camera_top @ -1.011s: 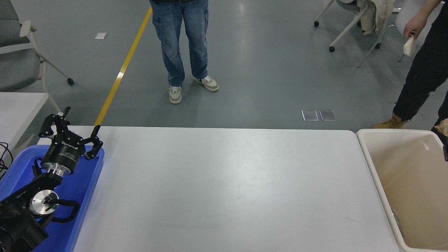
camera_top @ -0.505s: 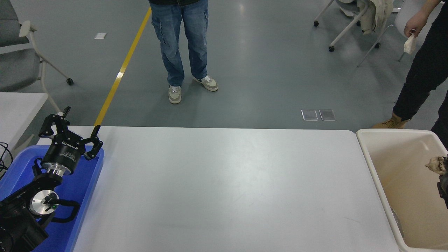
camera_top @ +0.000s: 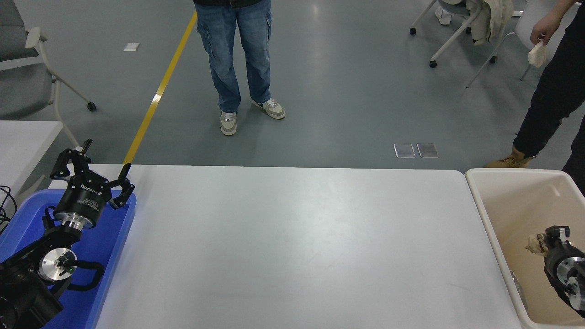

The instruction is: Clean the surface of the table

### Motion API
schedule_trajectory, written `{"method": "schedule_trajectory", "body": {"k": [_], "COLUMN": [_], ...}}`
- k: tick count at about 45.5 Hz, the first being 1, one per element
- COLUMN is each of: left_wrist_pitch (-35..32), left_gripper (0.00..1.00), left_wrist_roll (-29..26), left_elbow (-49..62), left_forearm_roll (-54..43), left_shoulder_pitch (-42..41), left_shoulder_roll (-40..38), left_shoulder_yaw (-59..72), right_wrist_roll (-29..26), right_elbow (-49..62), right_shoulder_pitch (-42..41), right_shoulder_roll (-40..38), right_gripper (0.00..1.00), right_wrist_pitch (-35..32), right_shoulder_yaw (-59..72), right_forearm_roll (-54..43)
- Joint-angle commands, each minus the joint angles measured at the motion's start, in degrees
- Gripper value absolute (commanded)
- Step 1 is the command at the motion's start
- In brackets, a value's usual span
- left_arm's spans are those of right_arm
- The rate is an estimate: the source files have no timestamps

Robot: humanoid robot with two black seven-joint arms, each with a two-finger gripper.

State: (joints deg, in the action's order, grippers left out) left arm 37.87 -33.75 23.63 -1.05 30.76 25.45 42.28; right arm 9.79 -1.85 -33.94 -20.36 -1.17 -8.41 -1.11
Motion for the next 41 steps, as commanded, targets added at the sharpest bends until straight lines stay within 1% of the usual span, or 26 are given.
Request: {"method": "schedule_trajectory", "body": {"k": [1, 3, 5, 9, 12, 15, 22, 24, 25, 28, 41], "left_wrist_pitch": [-0.1, 0.0, 0.0, 0.0, -0.1, 0.0, 0.0, 0.0, 0.0, 0.0, 0.0], "left_gripper": [1.0, 1.0, 1.0, 1.0, 1.0, 1.0, 1.0, 1.0, 1.0, 1.0, 1.0], "left_wrist_roll": [0.0, 0.0, 0.0, 0.0, 0.0, 0.0, 0.0, 0.0, 0.0, 0.0, 0.0], "left_elbow": [0.0, 0.0, 0.0, 0.0, 0.0, 0.0, 0.0, 0.0, 0.0, 0.0, 0.0], "left_forearm_roll": [0.0, 0.0, 0.0, 0.0, 0.0, 0.0, 0.0, 0.0, 0.0, 0.0, 0.0], "left_shoulder_pitch": [0.0, 0.0, 0.0, 0.0, 0.0, 0.0, 0.0, 0.0, 0.0, 0.0, 0.0], "left_shoulder_roll": [-0.1, 0.0, -0.1, 0.0, 0.0, 0.0, -0.1, 0.0, 0.0, 0.0, 0.0], "left_shoulder_yaw": [0.0, 0.0, 0.0, 0.0, 0.0, 0.0, 0.0, 0.0, 0.0, 0.0, 0.0], "right_wrist_roll": [0.0, 0.0, 0.0, 0.0, 0.0, 0.0, 0.0, 0.0, 0.0, 0.0, 0.0], "right_elbow": [0.3, 0.4, 0.4, 0.5, 0.5, 0.5, 0.5, 0.5, 0.4, 0.4, -0.1], "right_shoulder_pitch": [0.3, 0.3, 0.3, 0.3, 0.3, 0.3, 0.3, 0.3, 0.3, 0.3, 0.4], "right_shoulder_roll": [0.4, 0.4, 0.4, 0.3, 0.3, 0.3, 0.2, 0.2, 0.2, 0.2, 0.0], "right_gripper": [0.0, 0.01, 0.11, 0.23, 0.41, 0.52, 0.86, 0.94, 0.96, 0.97, 0.97], "right_wrist_pitch": [0.3, 0.8, 1.8, 3.9, 5.2, 6.4, 6.9, 6.9, 6.9, 6.8, 6.2], "right_shoulder_yaw": [0.3, 0.3, 0.3, 0.3, 0.3, 0.3, 0.3, 0.3, 0.3, 0.4, 0.4], "right_forearm_roll": [-0.4, -0.3, -0.3, -0.3, -0.3, -0.3, -0.3, -0.2, -0.2, -0.2, -0.4]}}
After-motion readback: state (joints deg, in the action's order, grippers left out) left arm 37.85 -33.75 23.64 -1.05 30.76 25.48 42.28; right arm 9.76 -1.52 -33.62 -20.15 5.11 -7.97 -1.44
